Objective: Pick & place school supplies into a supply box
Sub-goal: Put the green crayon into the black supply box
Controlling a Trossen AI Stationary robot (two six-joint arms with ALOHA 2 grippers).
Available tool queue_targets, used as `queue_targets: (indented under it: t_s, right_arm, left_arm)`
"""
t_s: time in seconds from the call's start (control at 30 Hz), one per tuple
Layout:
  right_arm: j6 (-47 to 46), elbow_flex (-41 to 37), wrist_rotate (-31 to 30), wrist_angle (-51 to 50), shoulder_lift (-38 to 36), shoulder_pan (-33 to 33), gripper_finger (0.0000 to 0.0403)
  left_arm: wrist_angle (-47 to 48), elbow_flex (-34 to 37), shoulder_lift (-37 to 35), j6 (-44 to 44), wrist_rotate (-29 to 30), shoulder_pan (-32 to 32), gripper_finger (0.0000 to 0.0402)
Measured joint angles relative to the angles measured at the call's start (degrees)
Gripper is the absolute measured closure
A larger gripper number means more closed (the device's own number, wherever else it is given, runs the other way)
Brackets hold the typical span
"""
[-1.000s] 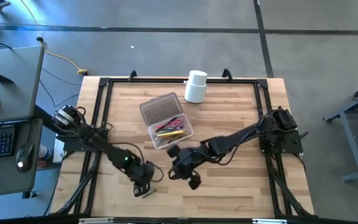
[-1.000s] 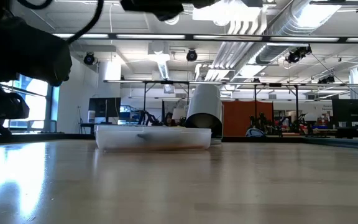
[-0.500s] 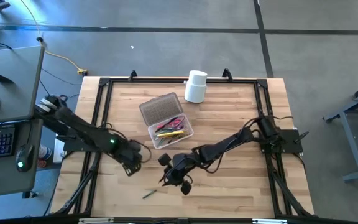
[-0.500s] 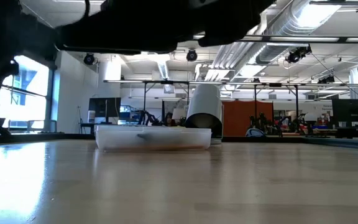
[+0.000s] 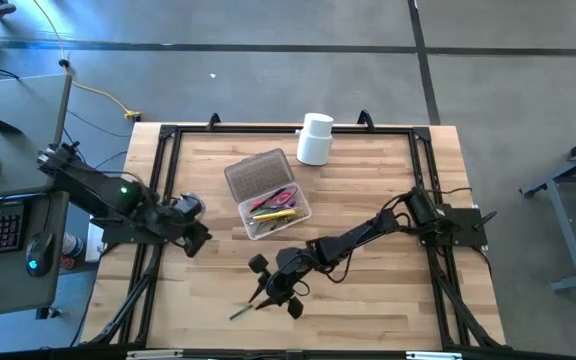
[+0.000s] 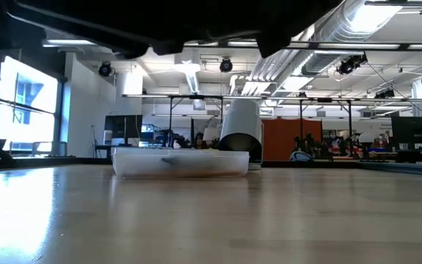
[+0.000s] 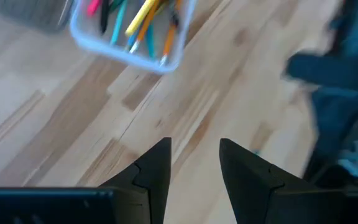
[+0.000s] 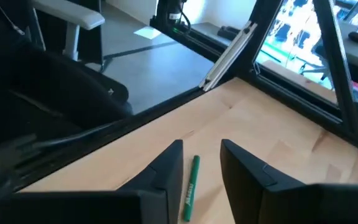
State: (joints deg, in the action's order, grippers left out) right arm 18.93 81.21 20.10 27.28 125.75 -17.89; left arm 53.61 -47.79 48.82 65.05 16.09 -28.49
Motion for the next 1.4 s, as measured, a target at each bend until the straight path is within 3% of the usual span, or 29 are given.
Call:
queue_targets:
  t_s: [0.23,0.43,0.73,0.97,1.1,1.4]
  right_arm:
    - [-2.2,6.6,2.5,-1.8,4.8,0.2,0.0279]
    - [-9.6,14.5,4.7,-3.9,11.2,1.7,0.0277]
    - [-10.0,23.6,5.5,-9.3,18.4,1.7,0.0277]
    - [-13.8,22.9,4.1,-10.0,19.2,1.8,0.0277]
    - [-9.6,20.4,1.8,-10.3,19.3,1.7,0.0277]
    - [-8.0,19.1,3.4,-9.7,19.2,1.6,0.0277]
  left_arm:
    - [-1.1,-0.2,-3.4,-2.0,1.5,0.0,0.0229]
    - [-1.7,-0.2,-3.7,-3.3,1.5,0.0,0.0229]
    - [-2.1,-0.2,-3.7,-9.7,0.1,0.0,0.0229]
    - [-2.0,-0.2,-3.7,-11.4,0.0,0.0,0.0229]
    - [-2.0,-0.2,-3.7,-11.4,-0.8,0.0,0.0229]
    - [-2.0,-0.2,-3.7,-11.4,-1.3,0.0,0.0229]
